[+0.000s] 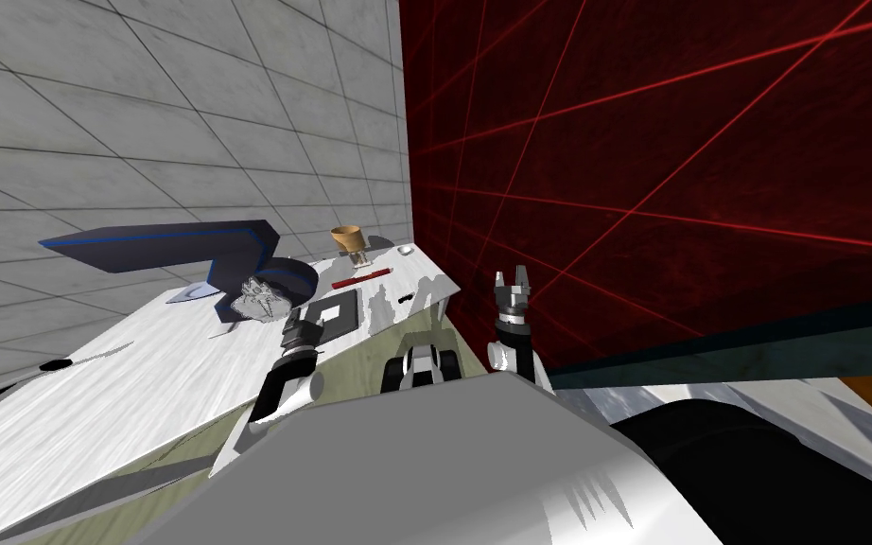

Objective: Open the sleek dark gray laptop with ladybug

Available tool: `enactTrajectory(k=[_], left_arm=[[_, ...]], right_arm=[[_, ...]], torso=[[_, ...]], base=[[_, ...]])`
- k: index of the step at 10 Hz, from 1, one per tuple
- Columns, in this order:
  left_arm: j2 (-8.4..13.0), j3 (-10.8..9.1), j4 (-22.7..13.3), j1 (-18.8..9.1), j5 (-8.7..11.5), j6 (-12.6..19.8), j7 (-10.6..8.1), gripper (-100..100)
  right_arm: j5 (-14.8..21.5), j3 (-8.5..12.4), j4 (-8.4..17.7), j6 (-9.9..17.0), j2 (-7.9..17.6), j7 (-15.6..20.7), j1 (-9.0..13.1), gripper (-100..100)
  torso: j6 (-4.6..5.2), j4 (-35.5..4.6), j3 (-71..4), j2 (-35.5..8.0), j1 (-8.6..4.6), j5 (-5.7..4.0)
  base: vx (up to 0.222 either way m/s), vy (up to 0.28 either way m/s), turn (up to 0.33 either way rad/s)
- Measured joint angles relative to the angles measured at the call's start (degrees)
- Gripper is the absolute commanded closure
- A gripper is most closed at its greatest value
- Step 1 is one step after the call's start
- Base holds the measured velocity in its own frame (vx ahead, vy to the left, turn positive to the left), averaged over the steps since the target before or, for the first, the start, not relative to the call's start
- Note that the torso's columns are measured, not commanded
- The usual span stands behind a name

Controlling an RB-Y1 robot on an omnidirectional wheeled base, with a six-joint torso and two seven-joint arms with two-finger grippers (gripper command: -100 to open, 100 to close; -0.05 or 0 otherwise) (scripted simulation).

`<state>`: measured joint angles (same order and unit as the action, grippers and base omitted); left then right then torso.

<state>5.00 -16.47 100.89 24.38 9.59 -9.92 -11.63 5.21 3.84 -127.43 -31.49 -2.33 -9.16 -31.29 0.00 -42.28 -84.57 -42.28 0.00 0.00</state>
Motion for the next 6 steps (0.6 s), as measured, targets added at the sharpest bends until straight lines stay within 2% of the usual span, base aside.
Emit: enactTrajectory(k=[1, 6], left_arm=[[0.0, -0.02, 0.21, 0.03, 0.01, 0.32, -0.01, 0], [0.0, -0.02, 0.19, 0.03, 0.01, 0.29, -0.01, 0]], right_arm=[[0.0, 0.0, 0.0, 0.0, 0.0, 0.0, 0.0, 0], [0.0, 0.0, 0.0, 0.0, 0.0, 0.0, 0.0, 0]], torso=[[0.0, 0.0, 0.0, 0.0, 0.04, 0.02], [0.0, 0.0, 0.0, -0.01, -0.01, 0.0]], base=[[0.0, 0.0, 0.0], [0.0, 0.0, 0.0]])
